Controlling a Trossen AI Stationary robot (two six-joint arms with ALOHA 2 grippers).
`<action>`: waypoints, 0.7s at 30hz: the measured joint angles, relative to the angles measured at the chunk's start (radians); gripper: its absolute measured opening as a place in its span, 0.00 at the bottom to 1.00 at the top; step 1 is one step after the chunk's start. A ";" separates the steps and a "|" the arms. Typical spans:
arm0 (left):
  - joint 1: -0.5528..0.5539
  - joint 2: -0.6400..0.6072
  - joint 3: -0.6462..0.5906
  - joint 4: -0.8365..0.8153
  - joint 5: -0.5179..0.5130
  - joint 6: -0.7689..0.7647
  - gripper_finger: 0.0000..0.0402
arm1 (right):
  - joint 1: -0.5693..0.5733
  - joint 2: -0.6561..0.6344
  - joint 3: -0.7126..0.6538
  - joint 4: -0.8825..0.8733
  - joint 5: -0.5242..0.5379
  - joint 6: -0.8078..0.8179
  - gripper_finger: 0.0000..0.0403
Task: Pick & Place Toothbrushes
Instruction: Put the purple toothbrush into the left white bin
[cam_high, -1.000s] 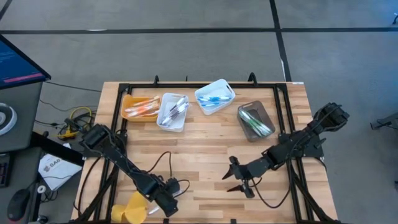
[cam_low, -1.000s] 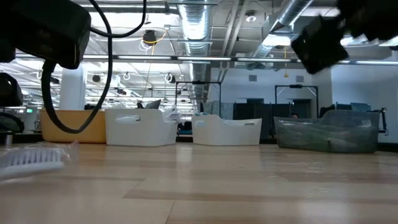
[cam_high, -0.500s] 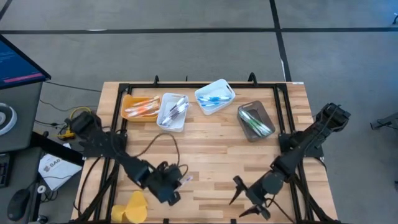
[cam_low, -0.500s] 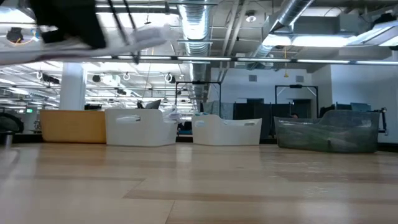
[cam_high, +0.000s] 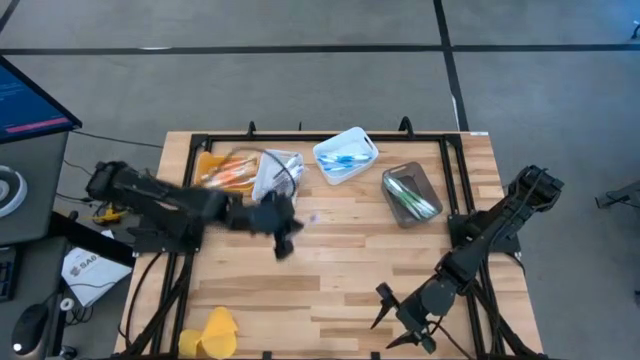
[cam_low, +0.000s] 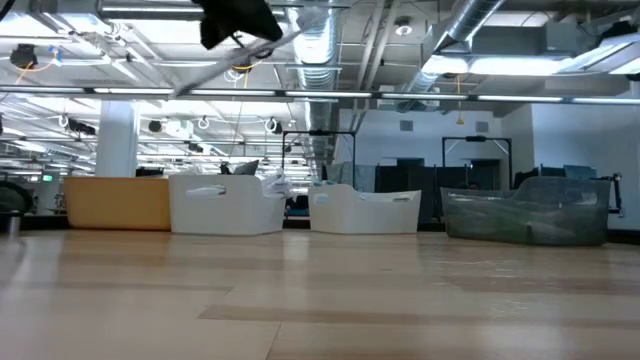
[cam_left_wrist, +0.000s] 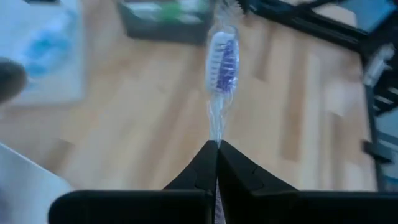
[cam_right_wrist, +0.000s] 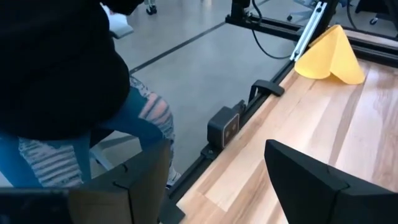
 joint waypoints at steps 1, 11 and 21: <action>0.046 -0.017 0.000 0.000 0.024 0.041 0.00 | -0.001 0.000 0.000 -0.007 0.001 0.000 0.63; 0.601 -0.013 -0.005 0.004 0.411 0.316 0.00 | -0.084 -0.019 0.000 -0.049 0.002 -0.193 0.63; 0.789 0.017 -0.186 0.182 0.561 0.357 0.00 | -0.228 -0.087 0.000 -0.317 0.002 -0.144 0.63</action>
